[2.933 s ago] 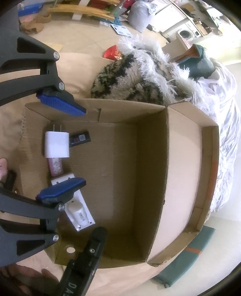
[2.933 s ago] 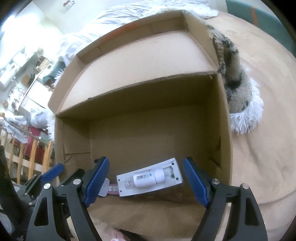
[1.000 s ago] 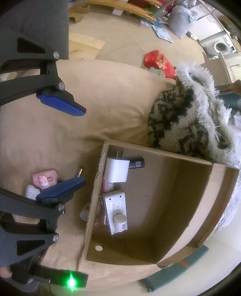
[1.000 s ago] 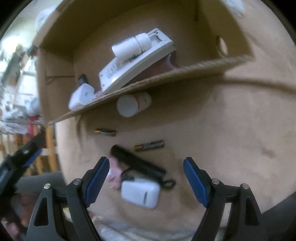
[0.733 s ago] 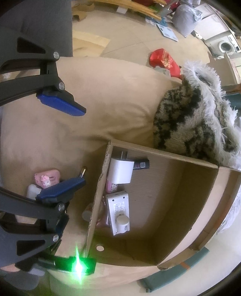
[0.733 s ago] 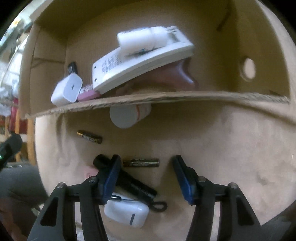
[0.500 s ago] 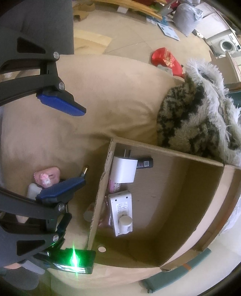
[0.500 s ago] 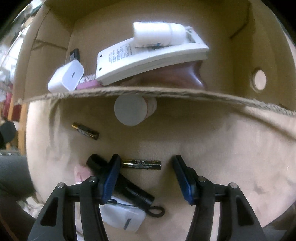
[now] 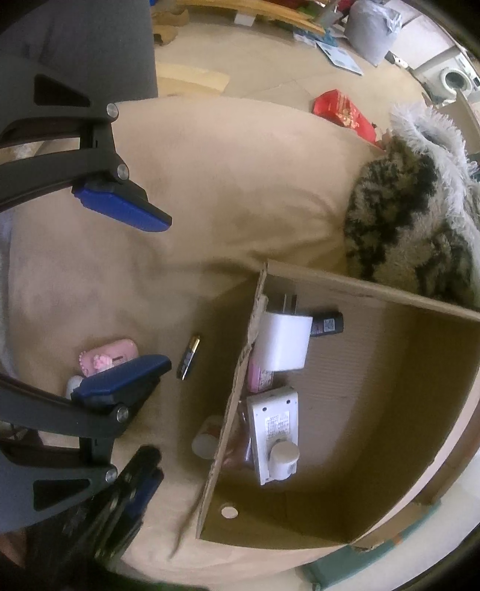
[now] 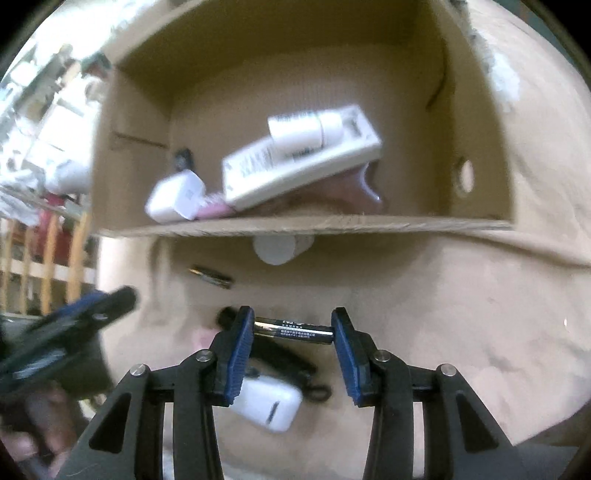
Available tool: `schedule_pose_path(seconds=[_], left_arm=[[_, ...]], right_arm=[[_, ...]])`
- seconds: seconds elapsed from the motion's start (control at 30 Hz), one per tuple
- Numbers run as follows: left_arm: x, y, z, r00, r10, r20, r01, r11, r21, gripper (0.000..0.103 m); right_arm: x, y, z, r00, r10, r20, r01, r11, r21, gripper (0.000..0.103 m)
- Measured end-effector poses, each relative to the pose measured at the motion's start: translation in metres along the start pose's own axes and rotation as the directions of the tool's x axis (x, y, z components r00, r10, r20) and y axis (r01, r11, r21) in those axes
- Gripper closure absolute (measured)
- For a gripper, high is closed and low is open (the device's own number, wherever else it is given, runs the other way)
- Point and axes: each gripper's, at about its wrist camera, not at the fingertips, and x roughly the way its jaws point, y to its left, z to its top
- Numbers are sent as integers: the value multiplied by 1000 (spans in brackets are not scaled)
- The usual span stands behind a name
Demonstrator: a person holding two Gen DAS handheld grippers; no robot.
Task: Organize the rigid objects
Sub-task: 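Grasp a black battery with the right tool while the left tool grasps another white pill bottle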
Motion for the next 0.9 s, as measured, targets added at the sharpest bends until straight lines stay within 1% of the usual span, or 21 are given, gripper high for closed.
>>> schedule_pose_path(seconds=[0.03,0.13,0.17,0.23,0.3,0.33,0.43,0.5,0.63,0.77,0.83,0.9], left_arm=[[-1,-2,-1,1000,-4,7,4,1000,8,37],[-2,-11,-3,1000,-4,24,3,999,45,37],[-2,-14,-3,1000,-5,28,4,998,57,37],[-2,-22,-5,999,-17,36,14,996,83,37],[-3,-32,-6,998,-33,50,27,993,116,37],[-2,-39,-7,998,-35,54,28,991,132,37],[5,-61,-7,999,-47,25,41,980,195,37],[10,-74,-5,999,-25,34,18,977,211,37],[22,-101,-1,999,-41,23,35,973,229,37],[34,-125,4,999,-12,52,-2,965,262,37],[40,-130,8,998,-30,48,17,968,251,37],[46,-134,12,999,-17,42,7,971,240,38]], right_arm=[[-8,0,-1,1000,10,12,-10,1000,0,58],[-38,-4,-2,997,-4,77,5,1000,-12,58],[-47,-8,6,995,-3,96,4,1000,-12,58],[-65,-16,10,990,-8,144,10,1000,-17,58],[-80,-42,22,980,-22,196,26,1000,-15,58],[-85,-50,25,976,-18,216,17,1000,5,58],[-83,-74,29,976,10,219,-34,993,109,58],[-74,-77,30,979,28,201,-59,987,149,58],[-73,-75,33,975,36,217,-70,987,148,58],[-73,-77,35,973,48,226,-87,982,166,58],[-71,-79,36,973,56,226,-98,979,179,58],[-70,-80,38,972,55,227,-97,979,181,58]])
